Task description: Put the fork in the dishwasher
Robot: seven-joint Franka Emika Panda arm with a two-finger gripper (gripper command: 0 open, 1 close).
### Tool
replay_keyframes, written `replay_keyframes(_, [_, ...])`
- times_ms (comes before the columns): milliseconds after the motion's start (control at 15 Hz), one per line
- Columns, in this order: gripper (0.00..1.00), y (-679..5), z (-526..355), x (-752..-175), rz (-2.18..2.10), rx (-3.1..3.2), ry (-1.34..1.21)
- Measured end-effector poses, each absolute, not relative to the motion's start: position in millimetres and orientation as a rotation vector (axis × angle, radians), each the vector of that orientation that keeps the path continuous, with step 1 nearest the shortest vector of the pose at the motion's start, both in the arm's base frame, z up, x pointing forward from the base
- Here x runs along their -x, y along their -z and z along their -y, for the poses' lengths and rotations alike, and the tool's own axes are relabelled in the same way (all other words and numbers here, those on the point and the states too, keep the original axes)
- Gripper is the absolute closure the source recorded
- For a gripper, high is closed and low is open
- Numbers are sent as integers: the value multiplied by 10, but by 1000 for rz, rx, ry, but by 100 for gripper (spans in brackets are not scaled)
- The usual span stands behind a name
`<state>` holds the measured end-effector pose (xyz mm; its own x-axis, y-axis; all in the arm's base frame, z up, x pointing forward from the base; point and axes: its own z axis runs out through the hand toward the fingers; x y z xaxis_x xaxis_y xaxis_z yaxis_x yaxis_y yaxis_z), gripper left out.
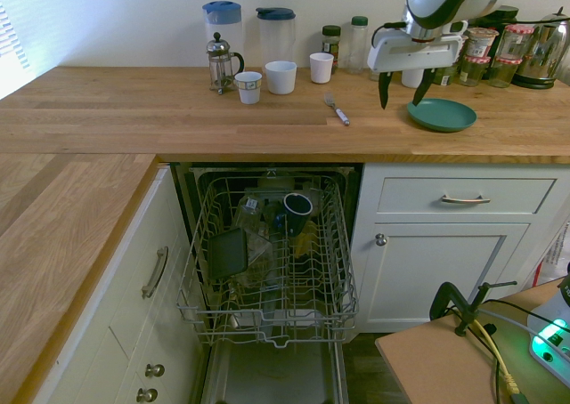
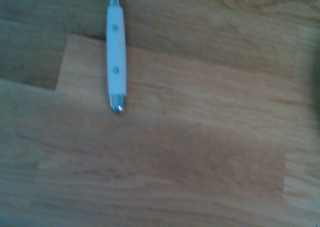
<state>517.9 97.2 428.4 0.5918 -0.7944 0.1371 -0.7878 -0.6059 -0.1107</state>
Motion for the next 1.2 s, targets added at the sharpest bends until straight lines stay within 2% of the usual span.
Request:
replay_keyframes(600, [0,-3885,-1257,-6221,-1426,2694,383])
replay_keyframes(1133, [0,-3495,-1406,-6744,-1290,2745,375])
replay_keyframes(1200, [100,-3457,-1403,-6788,-1282,2746,361])
